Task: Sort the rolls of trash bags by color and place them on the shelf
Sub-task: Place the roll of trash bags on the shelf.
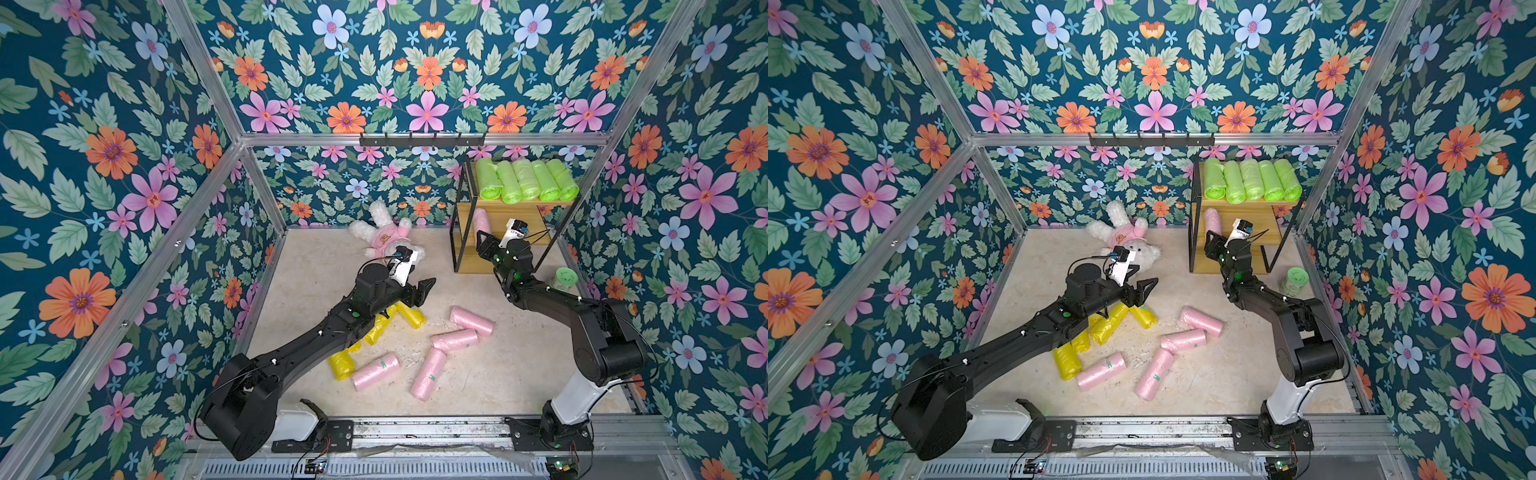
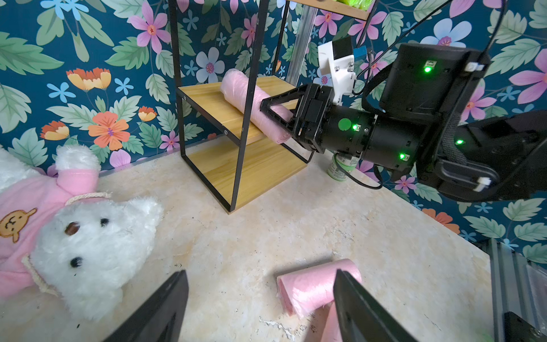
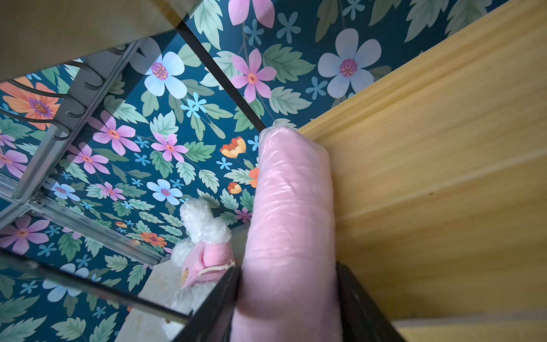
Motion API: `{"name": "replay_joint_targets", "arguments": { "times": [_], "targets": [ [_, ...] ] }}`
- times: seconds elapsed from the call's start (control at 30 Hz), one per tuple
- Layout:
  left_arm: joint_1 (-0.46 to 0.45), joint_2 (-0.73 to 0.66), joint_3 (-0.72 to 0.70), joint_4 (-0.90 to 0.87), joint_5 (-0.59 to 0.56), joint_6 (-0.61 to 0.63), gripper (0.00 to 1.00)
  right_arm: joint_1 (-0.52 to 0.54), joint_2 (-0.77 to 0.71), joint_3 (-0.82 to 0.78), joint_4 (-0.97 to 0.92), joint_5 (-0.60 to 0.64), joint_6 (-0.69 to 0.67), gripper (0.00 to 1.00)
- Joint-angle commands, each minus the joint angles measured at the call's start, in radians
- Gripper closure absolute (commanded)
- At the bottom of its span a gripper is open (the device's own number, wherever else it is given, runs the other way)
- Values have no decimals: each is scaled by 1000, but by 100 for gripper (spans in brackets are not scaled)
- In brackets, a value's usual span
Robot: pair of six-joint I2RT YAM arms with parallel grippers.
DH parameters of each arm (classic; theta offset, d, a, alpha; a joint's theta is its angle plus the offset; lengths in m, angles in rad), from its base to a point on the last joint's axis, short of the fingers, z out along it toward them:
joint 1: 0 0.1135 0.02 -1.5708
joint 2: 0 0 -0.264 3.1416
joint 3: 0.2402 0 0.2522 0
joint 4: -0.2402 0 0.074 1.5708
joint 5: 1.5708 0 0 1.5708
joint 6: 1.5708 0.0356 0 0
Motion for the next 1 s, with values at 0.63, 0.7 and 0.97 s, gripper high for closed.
{"name": "replay_joint_targets", "arguments": {
  "times": [0.63, 0.7, 0.97],
  "targets": [
    [3, 9, 3, 6, 6, 2, 18, 20, -24, 16, -4, 19, 14, 34],
    [3, 9, 3, 7, 7, 2, 18, 20, -33, 13, -8, 24, 11, 32],
    [3, 14, -3, -36, 45, -32, 18, 18, -126, -56, -10, 66, -24, 22]
  ]
}}
